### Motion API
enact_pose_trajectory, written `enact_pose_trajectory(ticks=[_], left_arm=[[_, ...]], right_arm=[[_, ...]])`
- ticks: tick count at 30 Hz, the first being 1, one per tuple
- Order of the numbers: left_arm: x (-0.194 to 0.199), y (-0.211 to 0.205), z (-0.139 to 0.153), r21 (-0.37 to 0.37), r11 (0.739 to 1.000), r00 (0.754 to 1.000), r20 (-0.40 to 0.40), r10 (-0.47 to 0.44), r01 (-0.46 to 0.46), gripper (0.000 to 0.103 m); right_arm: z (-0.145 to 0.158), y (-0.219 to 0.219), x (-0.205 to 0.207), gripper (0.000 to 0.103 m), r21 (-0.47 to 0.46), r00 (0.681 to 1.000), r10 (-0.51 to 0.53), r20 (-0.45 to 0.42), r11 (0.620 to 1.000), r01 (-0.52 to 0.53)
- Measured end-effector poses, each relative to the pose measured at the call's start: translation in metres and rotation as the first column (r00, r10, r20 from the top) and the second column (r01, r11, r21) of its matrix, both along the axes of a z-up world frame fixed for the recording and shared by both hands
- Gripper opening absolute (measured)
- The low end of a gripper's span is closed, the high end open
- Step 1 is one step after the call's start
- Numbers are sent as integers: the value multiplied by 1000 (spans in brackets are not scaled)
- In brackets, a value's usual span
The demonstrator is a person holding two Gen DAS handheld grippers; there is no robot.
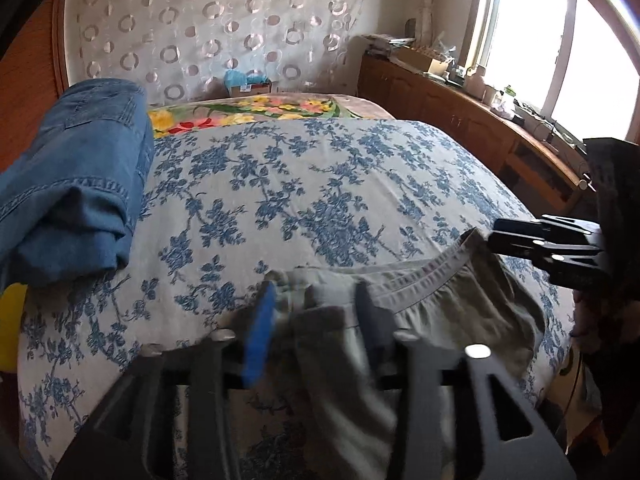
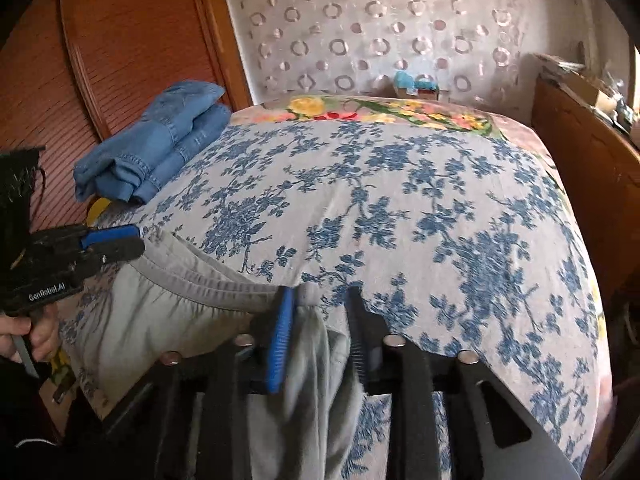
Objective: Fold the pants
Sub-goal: 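Lift the folded pants by the waistband with both tools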
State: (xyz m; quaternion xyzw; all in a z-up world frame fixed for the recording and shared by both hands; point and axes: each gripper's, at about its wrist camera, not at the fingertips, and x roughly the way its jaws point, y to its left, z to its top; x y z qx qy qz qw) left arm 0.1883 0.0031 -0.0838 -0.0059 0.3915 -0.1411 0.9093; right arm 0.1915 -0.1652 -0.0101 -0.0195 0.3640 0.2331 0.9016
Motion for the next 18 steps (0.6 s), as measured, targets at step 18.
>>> enact_pose_trajectory(ticks=[18], left_arm=[[-2,10,-30,-1,1000,996,-86,22,-22,75]], right_arm=[[-10,-27,-38,53,-17,996,-35,-88,999,34]])
